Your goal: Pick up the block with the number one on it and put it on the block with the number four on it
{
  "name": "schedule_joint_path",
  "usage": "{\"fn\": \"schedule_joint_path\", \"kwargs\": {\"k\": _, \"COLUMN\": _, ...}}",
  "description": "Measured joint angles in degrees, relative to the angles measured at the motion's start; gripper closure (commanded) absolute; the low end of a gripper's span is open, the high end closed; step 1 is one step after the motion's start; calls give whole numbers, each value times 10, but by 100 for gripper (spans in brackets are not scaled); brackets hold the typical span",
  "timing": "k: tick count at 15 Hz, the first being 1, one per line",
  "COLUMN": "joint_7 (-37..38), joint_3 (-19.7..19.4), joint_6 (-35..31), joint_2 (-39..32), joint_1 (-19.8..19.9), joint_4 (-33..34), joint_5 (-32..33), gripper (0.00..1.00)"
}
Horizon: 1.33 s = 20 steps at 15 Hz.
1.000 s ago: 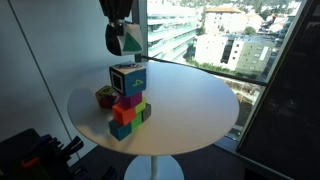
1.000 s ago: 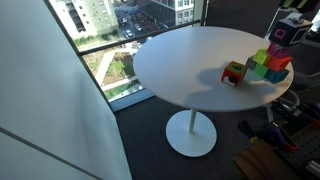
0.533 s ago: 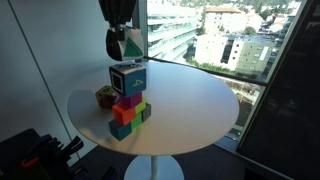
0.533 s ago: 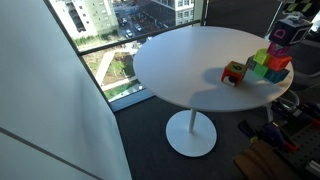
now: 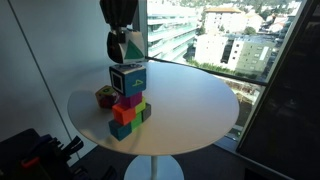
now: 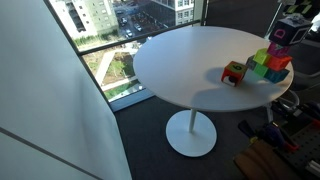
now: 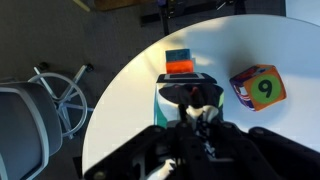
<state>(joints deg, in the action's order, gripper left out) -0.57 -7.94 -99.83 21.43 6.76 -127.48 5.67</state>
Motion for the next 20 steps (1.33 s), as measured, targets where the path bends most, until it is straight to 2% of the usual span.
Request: {"fn": "schedule_joint_path", "kwargs": {"k": 20, "joint_7": -7, "joint_3": 0, "joint_6": -35, "joint_2": 0, "joint_1": 0, "joint_4": -15, "joint_5": 0, "gripper": 93}}
